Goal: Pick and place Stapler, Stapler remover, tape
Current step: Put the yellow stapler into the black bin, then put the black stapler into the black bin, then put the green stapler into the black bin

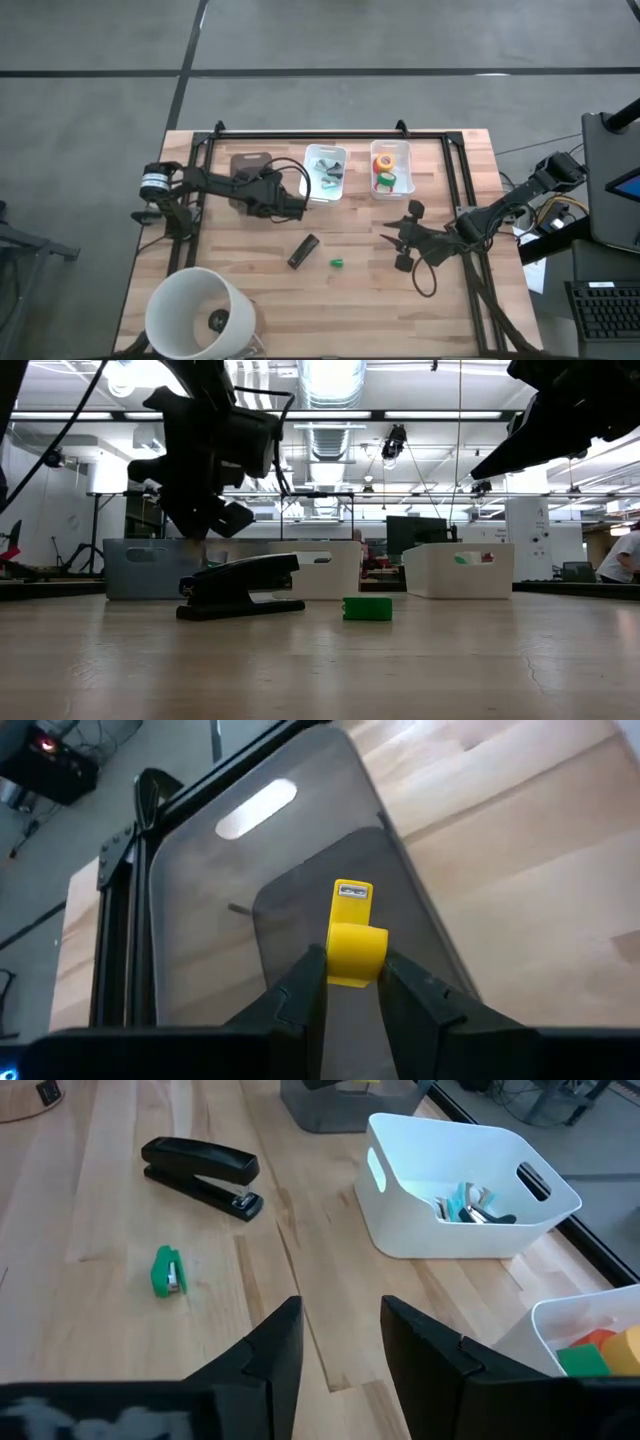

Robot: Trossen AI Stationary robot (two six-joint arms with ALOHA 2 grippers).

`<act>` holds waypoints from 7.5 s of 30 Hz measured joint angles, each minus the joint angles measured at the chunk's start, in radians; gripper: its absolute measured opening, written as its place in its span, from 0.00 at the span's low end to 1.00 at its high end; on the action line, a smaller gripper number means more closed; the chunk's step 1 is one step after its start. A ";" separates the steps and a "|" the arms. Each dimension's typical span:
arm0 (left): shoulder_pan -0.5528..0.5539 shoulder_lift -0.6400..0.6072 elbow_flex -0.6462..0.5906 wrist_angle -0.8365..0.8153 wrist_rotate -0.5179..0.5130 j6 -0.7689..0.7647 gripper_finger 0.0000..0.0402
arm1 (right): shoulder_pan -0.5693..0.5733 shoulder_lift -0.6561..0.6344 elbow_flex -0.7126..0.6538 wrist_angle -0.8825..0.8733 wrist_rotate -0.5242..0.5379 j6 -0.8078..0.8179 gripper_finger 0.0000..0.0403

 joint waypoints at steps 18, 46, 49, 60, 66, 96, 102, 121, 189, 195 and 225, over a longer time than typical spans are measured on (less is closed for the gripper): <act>-0.002 0.001 -0.011 0.049 0.005 0.043 0.45 | 0.000 0.001 0.000 0.011 0.001 0.010 0.27; -0.311 -0.001 0.109 0.887 -0.054 0.662 0.41 | -0.131 -0.750 -0.192 -0.014 -0.373 -0.338 0.02; -0.310 0.000 0.100 0.935 0.029 0.685 0.41 | -0.144 -0.853 -0.228 -0.026 -0.375 -0.345 0.02; -0.310 0.001 0.022 0.994 0.139 0.658 0.40 | -0.232 -1.100 -0.299 -0.073 -0.355 -0.349 0.02; -0.313 0.002 0.017 0.997 0.164 0.660 0.39 | -0.238 -1.090 -0.359 -0.064 -0.443 -0.356 0.02; -0.339 0.002 -0.072 0.819 0.259 0.324 0.49 | -0.278 -1.073 -0.458 -0.001 -0.524 -0.187 0.02; -0.377 0.002 -0.080 0.818 0.307 0.285 0.57 | -0.278 -1.072 -0.458 -0.002 -0.524 -0.187 0.02; -0.405 0.004 -0.198 0.845 0.286 0.198 0.49 | -0.277 -1.072 -0.458 -0.002 -0.524 -0.187 0.02; 0.086 -0.376 -0.532 0.512 0.002 -0.022 0.34 | -0.277 -1.071 -0.458 -0.002 -0.524 -0.187 0.02; 0.086 -0.376 -0.525 0.523 0.010 -0.025 0.36 | -0.277 -1.071 -0.458 -0.002 -0.525 -0.187 0.02; -0.318 -0.389 -0.375 1.167 0.018 0.887 0.52 | -0.277 -1.071 -0.458 -0.002 -0.525 -0.187 0.02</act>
